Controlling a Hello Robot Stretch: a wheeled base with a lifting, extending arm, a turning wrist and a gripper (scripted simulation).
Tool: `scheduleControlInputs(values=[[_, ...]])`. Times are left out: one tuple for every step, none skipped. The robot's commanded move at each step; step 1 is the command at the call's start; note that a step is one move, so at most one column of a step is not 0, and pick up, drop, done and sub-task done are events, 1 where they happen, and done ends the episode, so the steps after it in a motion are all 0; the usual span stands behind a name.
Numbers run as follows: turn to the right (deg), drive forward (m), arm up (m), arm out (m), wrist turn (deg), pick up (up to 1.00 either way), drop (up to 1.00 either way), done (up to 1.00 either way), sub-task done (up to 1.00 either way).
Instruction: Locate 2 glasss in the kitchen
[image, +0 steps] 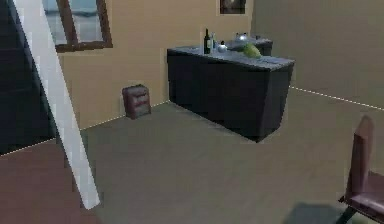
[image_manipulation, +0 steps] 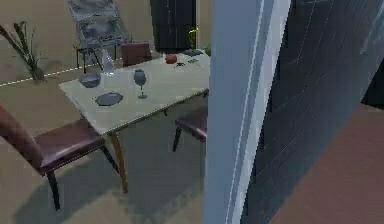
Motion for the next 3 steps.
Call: scheduleControlInputs(values=[[45.0, 0.0, 0.0, 0.0, 0.0, 0.0, 0.0, 0.0, 0.0], [0.0, 0.4, 0.0, 0.0, 0.0, 0.0, 0.0, 0.0, 0.0], [45.0, 0.0, 0.0, 0.0, 0.0, 0.0, 0.0, 0.0, 0.0]])
